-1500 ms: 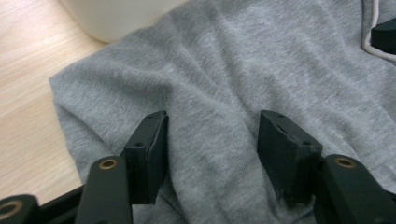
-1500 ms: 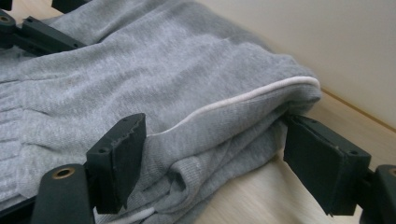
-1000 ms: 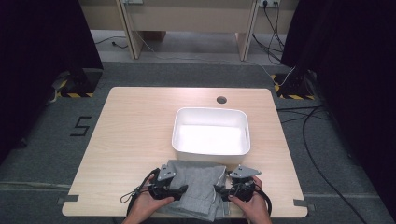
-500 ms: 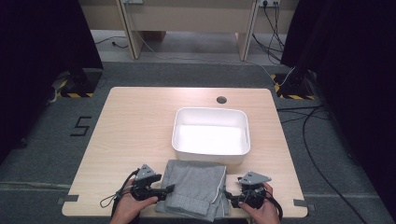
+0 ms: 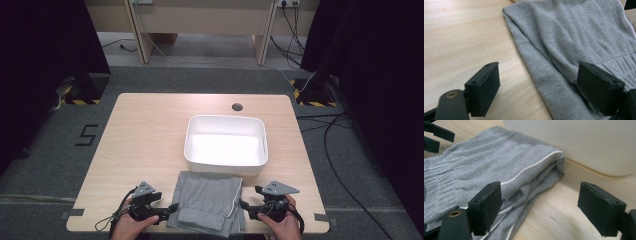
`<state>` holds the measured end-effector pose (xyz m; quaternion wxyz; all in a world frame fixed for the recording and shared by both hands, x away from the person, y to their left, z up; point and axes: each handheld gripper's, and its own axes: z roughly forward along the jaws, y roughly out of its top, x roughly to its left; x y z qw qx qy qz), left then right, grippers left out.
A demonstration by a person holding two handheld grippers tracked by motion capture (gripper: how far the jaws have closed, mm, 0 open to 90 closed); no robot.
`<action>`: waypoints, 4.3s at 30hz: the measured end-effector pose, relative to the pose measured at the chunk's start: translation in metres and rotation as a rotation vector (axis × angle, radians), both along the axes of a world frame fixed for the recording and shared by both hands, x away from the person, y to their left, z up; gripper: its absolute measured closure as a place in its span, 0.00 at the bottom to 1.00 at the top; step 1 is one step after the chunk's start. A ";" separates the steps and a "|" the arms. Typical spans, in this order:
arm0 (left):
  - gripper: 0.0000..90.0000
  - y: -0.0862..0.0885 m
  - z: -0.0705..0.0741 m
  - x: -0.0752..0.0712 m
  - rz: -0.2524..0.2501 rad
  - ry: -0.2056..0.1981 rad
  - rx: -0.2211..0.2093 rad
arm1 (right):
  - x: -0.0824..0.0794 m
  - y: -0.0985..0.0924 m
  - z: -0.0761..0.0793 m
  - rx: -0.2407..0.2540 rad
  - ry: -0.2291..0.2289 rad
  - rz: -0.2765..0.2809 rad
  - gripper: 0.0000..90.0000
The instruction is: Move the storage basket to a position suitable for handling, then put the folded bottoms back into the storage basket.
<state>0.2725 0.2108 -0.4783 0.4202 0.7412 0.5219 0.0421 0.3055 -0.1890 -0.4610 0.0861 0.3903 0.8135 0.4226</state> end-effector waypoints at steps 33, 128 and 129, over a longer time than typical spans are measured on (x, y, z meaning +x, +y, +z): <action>0.21 -0.045 -0.009 -0.019 -0.104 -0.067 0.063 | 0.001 0.014 -0.012 -0.050 0.003 0.030 0.23; 0.74 -0.040 0.094 -0.043 -0.331 -0.253 -0.094 | -0.022 0.054 0.069 0.124 -0.279 0.183 0.74; 0.74 -0.040 0.098 -0.042 -0.332 -0.260 -0.085 | -0.021 0.054 0.072 0.127 -0.278 0.183 0.74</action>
